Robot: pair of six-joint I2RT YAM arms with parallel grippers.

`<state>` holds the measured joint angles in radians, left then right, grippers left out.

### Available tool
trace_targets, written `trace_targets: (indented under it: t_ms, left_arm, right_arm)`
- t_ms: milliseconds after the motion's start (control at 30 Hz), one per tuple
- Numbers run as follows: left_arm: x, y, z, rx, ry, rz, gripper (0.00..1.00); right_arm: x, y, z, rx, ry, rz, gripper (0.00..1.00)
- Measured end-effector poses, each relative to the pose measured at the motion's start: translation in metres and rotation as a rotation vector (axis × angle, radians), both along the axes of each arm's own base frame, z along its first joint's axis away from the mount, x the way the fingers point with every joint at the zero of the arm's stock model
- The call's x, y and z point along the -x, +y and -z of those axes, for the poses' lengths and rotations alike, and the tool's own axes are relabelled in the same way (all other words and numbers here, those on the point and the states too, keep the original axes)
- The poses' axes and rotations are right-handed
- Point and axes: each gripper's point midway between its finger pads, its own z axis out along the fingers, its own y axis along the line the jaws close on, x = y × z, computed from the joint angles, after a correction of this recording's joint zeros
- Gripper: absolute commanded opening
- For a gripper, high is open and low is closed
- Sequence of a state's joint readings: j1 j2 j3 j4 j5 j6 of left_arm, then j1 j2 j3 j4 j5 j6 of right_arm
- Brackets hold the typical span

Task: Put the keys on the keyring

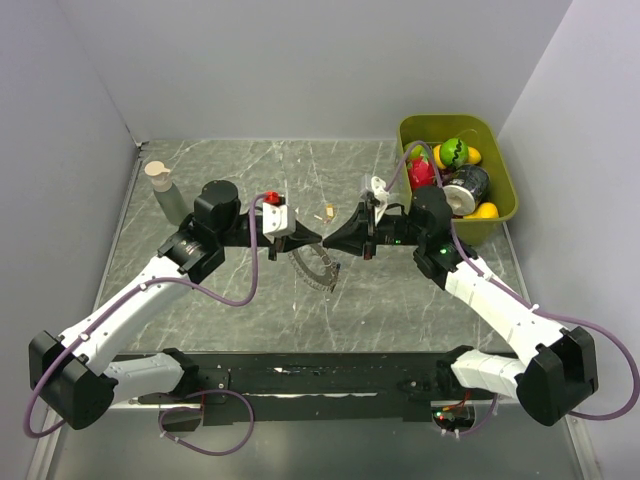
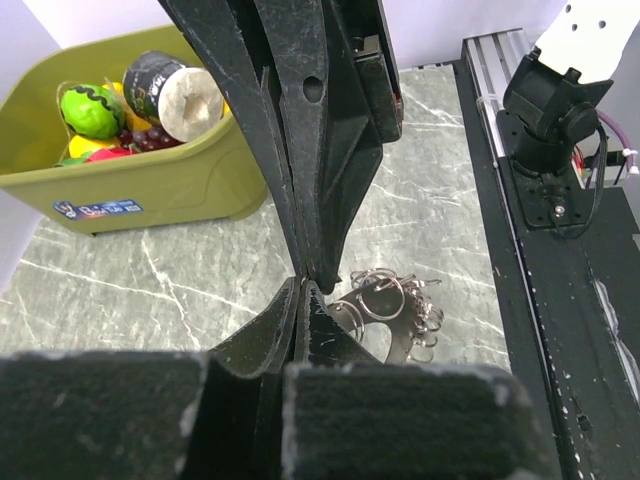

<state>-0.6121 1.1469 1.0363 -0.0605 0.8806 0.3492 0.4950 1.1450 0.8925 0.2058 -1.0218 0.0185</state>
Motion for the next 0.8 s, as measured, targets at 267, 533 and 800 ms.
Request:
trace_targets:
  t_ms: [267, 533, 800]
  left_arm:
    - [-0.001, 0.000, -0.008, 0.036, -0.022, -0.012, 0.40]
    - [0.004, 0.016, -0.029, 0.146, -0.032, -0.034, 0.36]
    - [0.014, 0.029, -0.040, 0.200, -0.024, 0.043, 0.33]
  right_arm:
    - [0.000, 0.002, -0.008, -0.031, 0.011, 0.002, 0.00]
    - [0.002, 0.003, -0.004, -0.056, 0.006, -0.008, 0.00]
    - [0.020, -0.001, -0.016, -0.118, -0.096, -0.071, 0.00]
